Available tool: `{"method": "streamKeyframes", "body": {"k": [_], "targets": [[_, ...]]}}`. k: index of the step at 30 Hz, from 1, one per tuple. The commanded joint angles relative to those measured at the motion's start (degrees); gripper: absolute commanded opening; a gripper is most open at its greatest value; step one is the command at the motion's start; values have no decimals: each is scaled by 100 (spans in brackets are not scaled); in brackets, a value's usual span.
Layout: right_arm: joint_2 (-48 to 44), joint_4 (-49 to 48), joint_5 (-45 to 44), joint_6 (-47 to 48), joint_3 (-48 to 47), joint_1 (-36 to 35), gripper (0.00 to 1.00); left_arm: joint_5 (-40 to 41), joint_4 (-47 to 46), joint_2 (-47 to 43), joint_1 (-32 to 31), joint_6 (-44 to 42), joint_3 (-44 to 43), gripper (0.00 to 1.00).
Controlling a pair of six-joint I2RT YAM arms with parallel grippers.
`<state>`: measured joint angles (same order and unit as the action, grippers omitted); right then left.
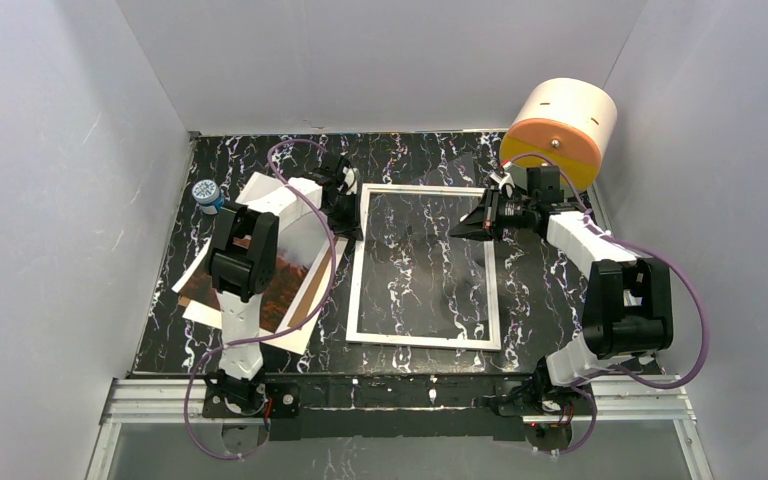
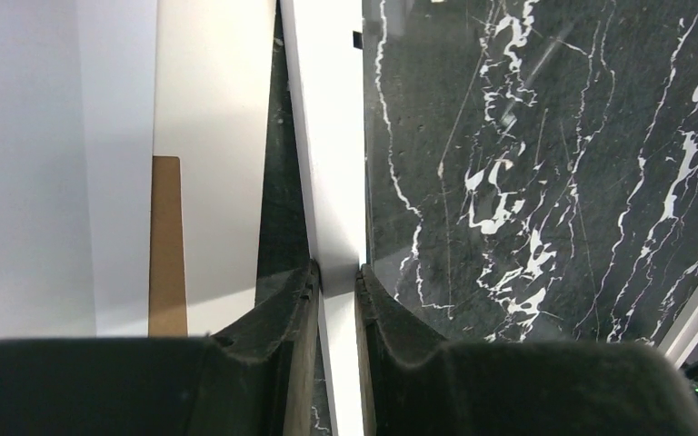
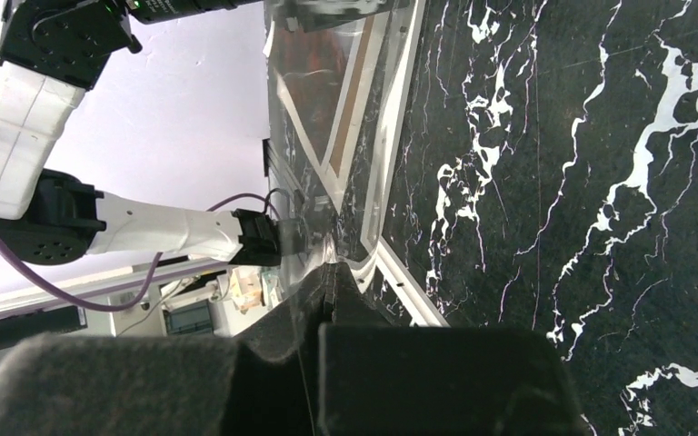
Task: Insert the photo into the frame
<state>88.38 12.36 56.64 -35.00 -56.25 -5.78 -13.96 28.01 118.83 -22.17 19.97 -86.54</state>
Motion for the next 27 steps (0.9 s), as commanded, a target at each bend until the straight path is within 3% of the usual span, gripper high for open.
{"method": "streamKeyframes", "body": {"k": [1,5,13,16,22,27], "targets": [[-10,-294,-59,60,-246,-66,1,323,473,-35,214,-326,-47,11],[111,-397,-48,36,-251,-96,1,-57,437,-144,363,-182,-36,19],[171,-718,-79,-65,-286,-181,1,-232,583,-346,372,-71,-419,49],[88,-865,-63,-111,-248,-204,1,-126,583,-430,375,-37,-447,50],[33,-998,-82,-135,-170,-215,1,236,634,-482,409,22,-443,39],[11,-1181,-57,-116,-109,-299,1,329,648,-420,433,50,-442,36]]}}
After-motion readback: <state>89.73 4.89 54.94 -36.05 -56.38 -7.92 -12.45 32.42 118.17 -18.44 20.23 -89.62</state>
